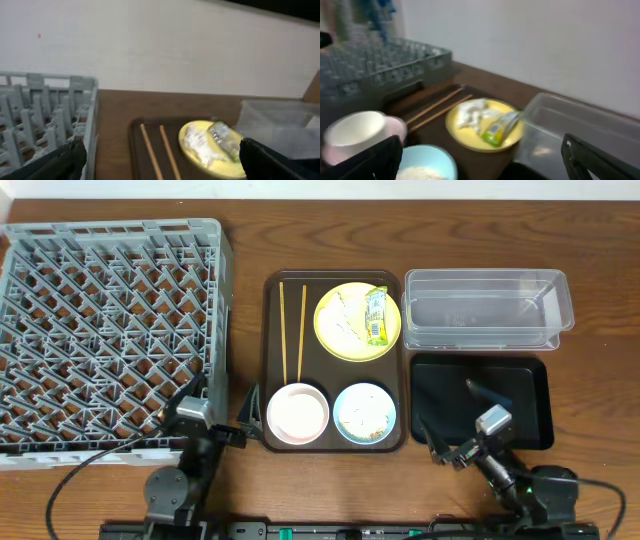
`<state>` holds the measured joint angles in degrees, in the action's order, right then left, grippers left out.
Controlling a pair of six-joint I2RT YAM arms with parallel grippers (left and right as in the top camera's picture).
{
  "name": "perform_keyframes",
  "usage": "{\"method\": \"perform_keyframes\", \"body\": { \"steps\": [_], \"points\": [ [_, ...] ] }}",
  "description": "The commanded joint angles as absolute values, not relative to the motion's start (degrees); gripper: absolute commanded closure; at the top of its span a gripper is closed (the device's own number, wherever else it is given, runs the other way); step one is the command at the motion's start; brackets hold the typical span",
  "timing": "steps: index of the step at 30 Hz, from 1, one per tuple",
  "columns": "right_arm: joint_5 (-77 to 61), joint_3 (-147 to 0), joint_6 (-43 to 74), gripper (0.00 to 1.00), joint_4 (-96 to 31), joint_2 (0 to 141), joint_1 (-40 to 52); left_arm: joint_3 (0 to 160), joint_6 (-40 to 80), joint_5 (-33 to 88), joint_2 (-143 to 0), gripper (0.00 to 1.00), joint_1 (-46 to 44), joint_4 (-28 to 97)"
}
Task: Sort waste into correct bins and load items into the dishwasher
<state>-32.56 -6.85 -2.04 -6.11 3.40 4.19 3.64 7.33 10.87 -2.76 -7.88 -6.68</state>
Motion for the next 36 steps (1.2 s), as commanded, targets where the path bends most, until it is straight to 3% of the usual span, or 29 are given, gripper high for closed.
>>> {"method": "perform_keyframes", "body": {
  "steps": [1, 16, 24, 34, 36],
  "points": [
    [-35.9, -14.8, -0.7, 0.01, -10.2, 8.5, 3.7, 10.6, 8.5, 12.7, -5.7, 0.02, -7.7, -5.0],
    [-36.3, -58.4, -3.9, 0.01, -46.3, 48.9, 5.8, 48.9, 10.0, 19.5, -35.1, 0.02, -7.7, 30.7],
    [-41.5, -61.1, 5.5, 0.01, -45.2, 58.4, 7.4, 53.4, 10.0, 20.0, -35.9, 0.02, -7.7, 34.7],
    [-16.0, -63.0, 11.2, 0.01, -50.4, 74.3, 28.6, 53.4, 10.0, 20.1, -35.9, 0.02, -7.7, 36.5],
    [-13.6, -63.0, 13.4, 0.06, -47.5, 76.9, 31.7, 53.4, 10.0, 20.1, -35.9, 0.02, -7.7, 36.5]
  ]
}}
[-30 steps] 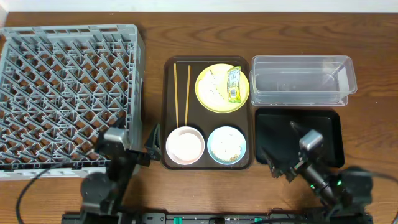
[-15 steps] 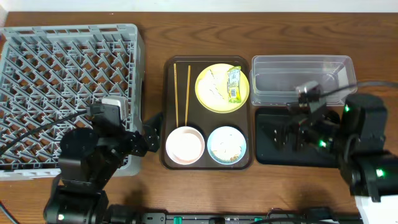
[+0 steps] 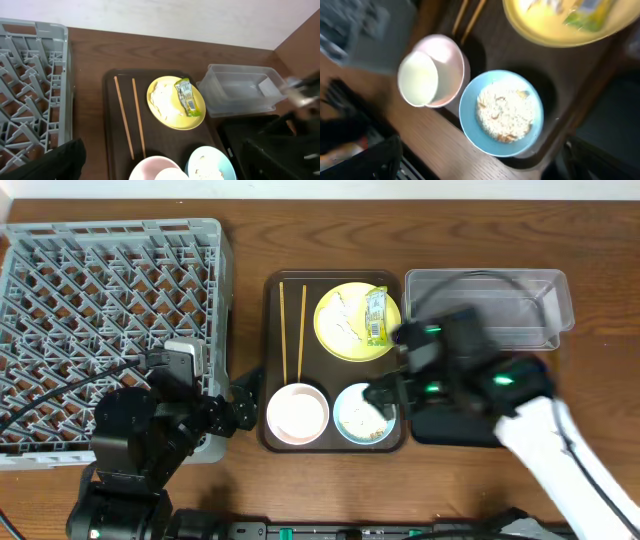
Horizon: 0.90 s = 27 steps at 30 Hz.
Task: Sort waste into correct bins and load items into the dishwasher
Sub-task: 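Reach right gripper to the yellow plate and grasp the white tissue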
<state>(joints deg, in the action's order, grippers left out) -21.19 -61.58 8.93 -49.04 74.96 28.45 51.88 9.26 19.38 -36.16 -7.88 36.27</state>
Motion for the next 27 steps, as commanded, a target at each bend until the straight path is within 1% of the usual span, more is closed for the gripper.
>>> {"method": "perform_keyframes", "body": {
  "steps": [1, 2, 3, 5, 6, 8, 10, 13, 14, 18, 19, 20, 26, 27],
  "points": [
    [-12.6, -63.4, 14.5, 0.12, -45.7, 78.4, 33.0, 53.4, 10.0, 20.1, -35.9, 0.02, -7.7, 36.5],
    [-12.0, -64.0, 15.1, 0.18, -44.6, 79.9, 33.6, 53.4, 10.0, 20.1, -35.9, 0.02, -7.7, 36.5],
    [-12.0, -65.2, 15.2, 0.2, -44.2, 81.5, 33.7, 53.4, 10.0, 20.1, -35.9, 0.02, -7.7, 36.5],
    [-11.0, -69.2, 15.2, 0.21, -44.9, 85.4, 33.5, 53.4, 10.0, 20.1, -35.9, 0.02, -7.7, 36.8],
    [-10.0, -71.7, 14.9, 0.25, -45.8, 87.6, 33.4, 53.4, 10.0, 20.1, -35.9, 0.02, -7.7, 37.1],
    [-8.3, -77.0, 13.2, 0.25, -47.4, 92.1, 32.9, 53.4, 10.0, 20.1, -35.9, 0.02, -7.7, 37.7],
    [-6.8, -82.3, 11.7, 0.29, -47.9, 96.9, 32.9, 53.4, 10.0, 20.1, -35.9, 0.02, -7.7, 37.7],
    [-5.1, -87.0, 11.7, 0.36, -44.8, 103.2, 32.9, 53.4, 10.0, 20.1, -35.9, 0.02, -7.7, 37.8],
    [-4.3, -87.7, 11.7, 0.37, -43.0, 104.9, 32.9, 53.4, 10.0, 20.1, -35.9, 0.02, -7.7, 37.7],
    [0.4, -88.1, 11.7, 0.37, -34.9, 110.9, 32.7, 53.4, 10.0, 20.1, -35.9, 0.02, -7.7, 37.7],
    [0.9, -88.1, 11.7, 0.34, -33.4, 112.2, 32.6, 53.4, 10.0, 20.1, -35.9, 0.02, -7.7, 37.8],
    [1.1, -88.1, 11.7, 0.33, -32.0, 113.6, 32.4, 53.4, 10.0, 20.1, -35.9, 0.02, -7.7, 37.7],
    [1.0, -88.1, 12.0, 0.34, -29.5, 120.7, 32.2, 53.4, 10.0, 20.1, -35.9, 0.02, -7.7, 37.8],
    [0.9, -88.1, 12.0, 0.37, -29.6, 121.7, 32.3, 53.4, 10.0, 20.1, -35.9, 0.02, -7.7, 37.8]
  ]
}}
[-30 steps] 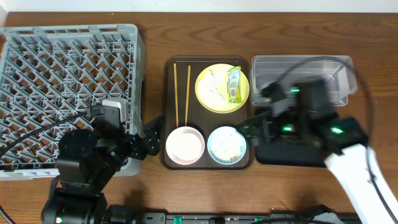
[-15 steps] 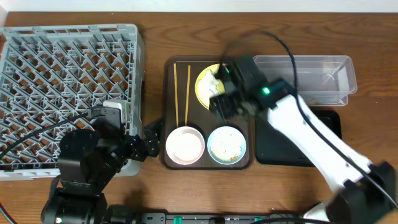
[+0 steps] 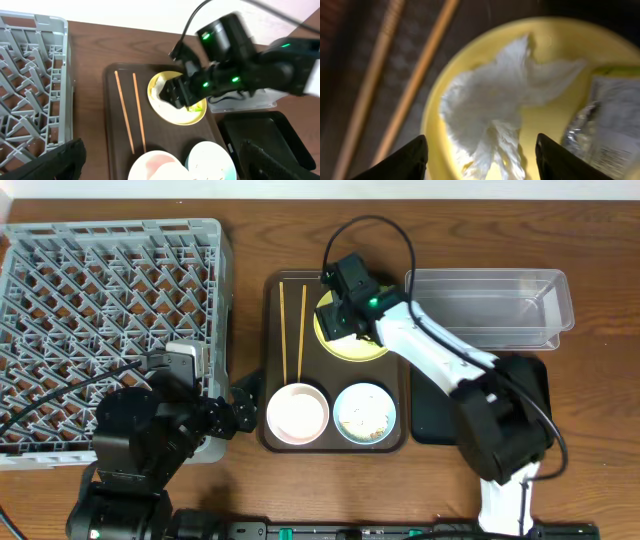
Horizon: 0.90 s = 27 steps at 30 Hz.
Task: Sort waste into correct bins and load items into the dishwasher
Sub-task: 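Reach right gripper to the yellow plate and grasp the white tissue, then carry the tissue into the clear plastic bin and open right gripper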
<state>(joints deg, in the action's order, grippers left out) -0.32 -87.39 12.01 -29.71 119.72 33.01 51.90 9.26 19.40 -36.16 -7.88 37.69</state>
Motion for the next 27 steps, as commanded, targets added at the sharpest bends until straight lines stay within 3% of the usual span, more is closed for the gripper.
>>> {"method": "perform_keyframes", "body": {
  "steps": [1, 4, 6, 12, 18, 27],
  "points": [
    [0.9, -88.1, 12.0, 0.43, -29.7, 122.6, 32.3, 53.4, 10.0, 20.1, -35.9, 0.02, -7.7, 37.7],
    [-0.7, -88.1, 12.0, 0.85, -30.4, 123.6, 32.3, 53.4, 10.0, 20.1, -35.9, 0.02, -7.7, 37.8],
    [-1.1, -88.6, 12.0, 0.99, -31.1, 122.5, 32.2, 53.4, 10.0, 20.1, -35.9, 0.02, -7.7, 37.8],
    [-1.6, -91.1, 18.5, 0.99, -36.3, 112.6, 29.7, 53.4, 10.0, 20.1, -35.9, 0.02, -7.7, 37.8],
    [-1.8, -91.1, 19.2, 0.99, -40.9, 102.7, 21.6, 53.4, 10.0, 20.1, -35.9, 0.02, -7.7, 37.7],
    [-5.9, -88.8, 15.5, 0.99, -50.1, 104.5, 12.0, 53.4, 10.0, 20.1, -35.9, 0.02, -7.7, 37.8]
  ]
}}
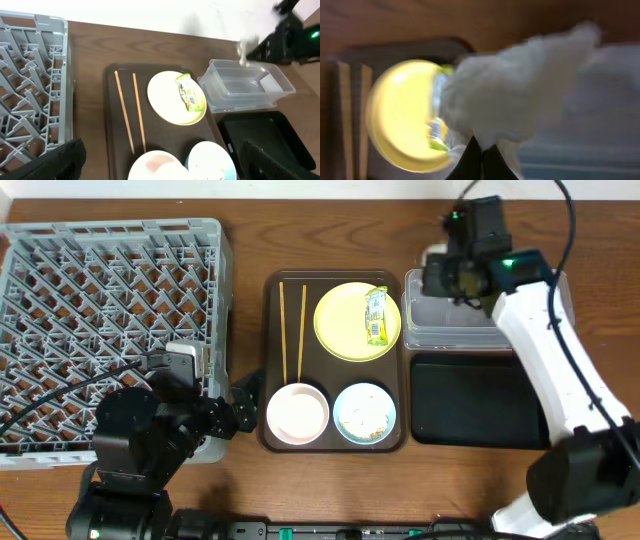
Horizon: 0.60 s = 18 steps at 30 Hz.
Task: Sort waste into correct bins and load items into the dishwasher
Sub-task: 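Carry the tissue into the clear plastic bin and open right gripper, then return right gripper to the plate and grasp the green-yellow wrapper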
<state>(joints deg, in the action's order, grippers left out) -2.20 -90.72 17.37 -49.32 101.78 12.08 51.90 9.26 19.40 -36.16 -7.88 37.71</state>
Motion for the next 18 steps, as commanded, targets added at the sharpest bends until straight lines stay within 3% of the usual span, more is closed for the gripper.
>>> {"method": "perform_keyframes", "body": {
  "steps": [1, 3, 4, 5, 6, 7, 9, 13, 18],
  "points": [
    [-6.9, -88.7, 14.4, 0.99, -50.3, 104.9, 12.0, 53.4, 10.0, 20.1, -35.9, 0.02, -7.7, 37.8],
    [-7.0, -88.7, 14.0, 0.98, -50.8, 105.0, 12.3, 53.4, 10.0, 20.1, -35.9, 0.02, -7.7, 37.8],
    [-6.7, -88.8, 13.6, 0.77, -50.6, 104.9, 12.4, 53.4, 10.0, 20.1, -35.9, 0.02, -7.7, 37.7],
    [-6.7, -88.9, 13.6, 0.44, -50.5, 104.5, 12.4, 53.4, 10.0, 20.1, -35.9, 0.02, -7.7, 37.8],
    [-6.7, -89.1, 13.6, 0.28, -50.1, 104.1, 12.4, 53.4, 10.0, 20.1, -35.9, 0.02, -7.7, 37.8],
    [-7.5, -89.2, 13.6, 0.24, -49.5, 103.7, 12.4, 53.4, 10.0, 20.1, -35.9, 0.02, -7.7, 37.7],
    [-11.4, -89.2, 13.6, 0.25, -47.5, 102.7, 12.9, 53.4, 10.0, 20.1, -35.9, 0.02, -7.7, 37.8],
    [-18.0, -89.2, 10.2, 0.44, -44.7, 102.4, 16.9, 53.4, 10.0, 20.1, -35.9, 0.02, -7.7, 37.8],
    [-3.3, -89.1, 10.2, 0.4, -43.8, 106.2, 27.2, 53.4, 10.0, 20.1, -35.9, 0.02, -7.7, 37.7]
  ]
}}
